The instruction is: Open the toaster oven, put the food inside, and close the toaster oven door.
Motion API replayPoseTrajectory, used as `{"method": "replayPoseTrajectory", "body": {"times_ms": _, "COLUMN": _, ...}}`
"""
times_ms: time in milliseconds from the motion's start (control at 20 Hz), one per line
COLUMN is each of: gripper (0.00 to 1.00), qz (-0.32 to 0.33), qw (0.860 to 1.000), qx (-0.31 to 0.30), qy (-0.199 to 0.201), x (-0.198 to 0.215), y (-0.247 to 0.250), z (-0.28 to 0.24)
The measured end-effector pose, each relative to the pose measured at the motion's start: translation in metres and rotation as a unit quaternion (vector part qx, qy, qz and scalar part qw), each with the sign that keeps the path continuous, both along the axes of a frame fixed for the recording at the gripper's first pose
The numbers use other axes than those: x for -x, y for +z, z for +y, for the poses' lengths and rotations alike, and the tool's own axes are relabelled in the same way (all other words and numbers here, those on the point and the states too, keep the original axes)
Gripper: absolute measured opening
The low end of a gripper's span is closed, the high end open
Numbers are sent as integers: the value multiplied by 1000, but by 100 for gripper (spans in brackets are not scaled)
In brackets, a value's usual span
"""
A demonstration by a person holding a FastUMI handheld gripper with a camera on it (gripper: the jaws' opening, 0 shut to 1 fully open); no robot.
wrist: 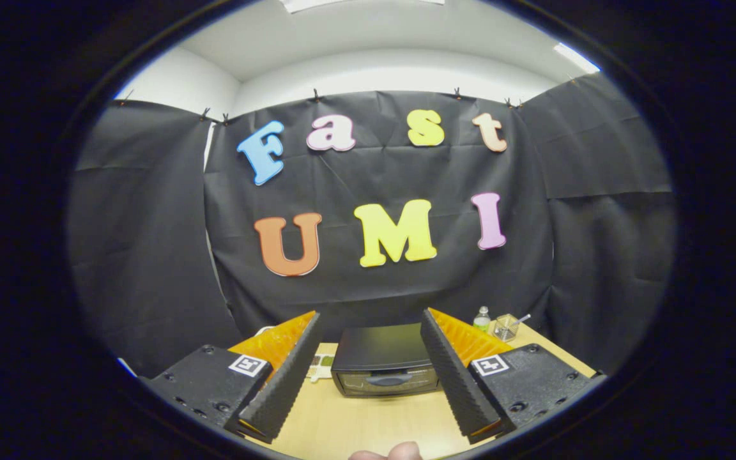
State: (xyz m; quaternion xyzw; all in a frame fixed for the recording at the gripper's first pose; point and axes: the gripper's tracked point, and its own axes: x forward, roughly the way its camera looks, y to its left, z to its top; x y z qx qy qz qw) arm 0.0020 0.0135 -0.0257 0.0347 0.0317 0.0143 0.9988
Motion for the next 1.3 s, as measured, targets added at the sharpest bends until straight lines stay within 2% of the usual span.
{"method": "replayPoseTrajectory", "body": {"times_ms": 200, "gripper": 100, "qz": -13, "qw": 1000, "qx": -4, "qy": -2, "x": 44, "y": 2, "z": 2}}
{"method": "replayPoseTrajectory", "body": {"times_ms": 400, "gripper": 100, "qz": -2, "qw": 1000, "qx": 1, "qy": -2, "x": 70, "y": -9, "z": 3}}
{"method": "replayPoseTrajectory", "body": {"times_ms": 750, "gripper": 100, "qz": -3, "qw": 1000, "qx": 2, "qy": 3, "x": 80, "y": -6, "z": 10}}
{"method": "replayPoseTrajectory", "body": {"times_ms": 1300, "gripper": 100, "qz": -5, "qw": 1000, "qx": -1, "qy": -27, "x": 80, "y": -4, "z": -9}}
